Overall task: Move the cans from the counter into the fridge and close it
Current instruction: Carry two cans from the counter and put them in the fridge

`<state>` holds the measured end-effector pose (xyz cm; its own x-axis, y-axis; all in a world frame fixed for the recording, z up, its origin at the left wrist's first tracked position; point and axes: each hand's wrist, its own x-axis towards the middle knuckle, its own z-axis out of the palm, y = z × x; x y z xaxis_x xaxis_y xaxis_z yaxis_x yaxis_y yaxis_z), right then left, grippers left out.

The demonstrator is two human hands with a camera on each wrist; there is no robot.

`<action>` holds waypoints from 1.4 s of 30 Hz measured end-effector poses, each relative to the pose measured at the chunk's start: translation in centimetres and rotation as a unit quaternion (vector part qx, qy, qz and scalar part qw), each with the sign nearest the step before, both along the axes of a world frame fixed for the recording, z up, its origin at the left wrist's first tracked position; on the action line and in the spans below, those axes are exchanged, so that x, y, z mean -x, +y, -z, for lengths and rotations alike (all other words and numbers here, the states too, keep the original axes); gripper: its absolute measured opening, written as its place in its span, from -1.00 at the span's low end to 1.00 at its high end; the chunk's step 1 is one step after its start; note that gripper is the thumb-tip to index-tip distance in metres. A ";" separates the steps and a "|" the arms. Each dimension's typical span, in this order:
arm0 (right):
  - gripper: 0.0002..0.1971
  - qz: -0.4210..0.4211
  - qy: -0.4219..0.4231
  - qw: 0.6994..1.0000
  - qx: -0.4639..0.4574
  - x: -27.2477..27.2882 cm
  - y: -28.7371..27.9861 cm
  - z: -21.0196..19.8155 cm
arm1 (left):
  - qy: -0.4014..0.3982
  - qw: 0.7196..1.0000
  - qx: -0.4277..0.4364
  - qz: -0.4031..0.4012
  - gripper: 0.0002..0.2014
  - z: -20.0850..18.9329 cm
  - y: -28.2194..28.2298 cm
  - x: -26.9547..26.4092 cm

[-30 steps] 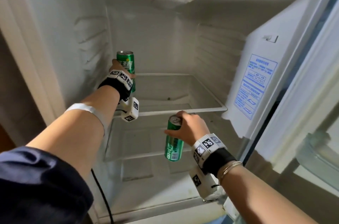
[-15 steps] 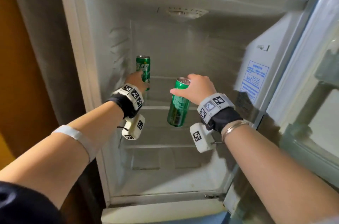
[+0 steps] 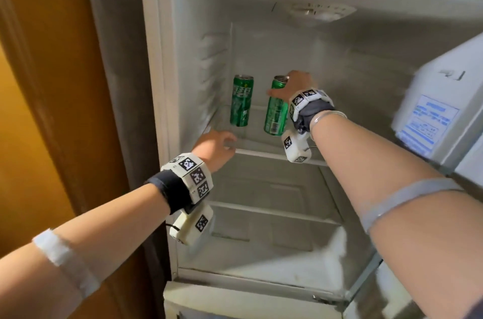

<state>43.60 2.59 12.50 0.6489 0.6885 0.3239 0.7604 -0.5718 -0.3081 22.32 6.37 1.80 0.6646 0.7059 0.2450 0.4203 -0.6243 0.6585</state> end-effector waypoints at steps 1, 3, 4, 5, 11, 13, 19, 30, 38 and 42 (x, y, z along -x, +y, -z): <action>-0.38 -0.001 0.009 1.000 -0.003 -0.5 0.8 0.2 | -0.001 1.000 -0.003 0.000 -0.73 0.3 0.1 -0.1; -0.37 0.001 0.028 1.000 0.005 -1.2 2.1 0.6 | 0.002 1.000 0.000 -0.002 -0.76 0.7 0.4 -0.2; -0.37 0.002 0.033 0.999 0.011 -1.5 2.7 0.9 | 0.004 1.000 0.002 -0.002 -0.77 0.8 0.7 -0.3; -0.37 0.002 0.036 0.999 0.016 -1.9 3.2 1.2 | 0.006 1.000 0.002 0.001 -0.77 0.9 0.9 -0.5; -0.40 -0.006 0.033 0.999 0.006 -2.9 5.4 2.0 | 0.011 1.000 -0.014 0.011 -0.75 0.9 2.0 -1.2; -0.40 -0.006 0.038 0.999 -0.005 -3.0 5.8 2.1 | 0.008 1.000 -0.010 0.011 -0.74 0.9 2.1 -1.5; -0.30 0.005 0.067 0.997 -0.024 -3.5 6.8 2.4 | 0.014 1.000 -0.009 0.013 -0.74 0.5 2.0 -2.0; -0.25 -0.011 0.078 0.994 -0.079 -1.8 4.0 3.9 | 0.021 1.000 -0.012 0.001 -0.70 0.3 1.3 -0.8; -0.51 0.019 0.029 0.998 -0.048 3.6 -1.7 6.5 | 0.060 0.996 -0.057 0.012 -0.66 0.9 -2.0 1.2; -0.55 0.027 -0.009 0.999 -0.034 7.1 -5.7 8.8 | 0.086 0.991 -0.094 0.041 -0.56 1.4 -3.5 2.1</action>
<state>36.53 -3.13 3.71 0.6784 0.6285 0.3806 0.7345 -0.5911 -0.3332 20.25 2.90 0.45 0.7616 0.5996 0.2460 0.4580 -0.7665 0.4503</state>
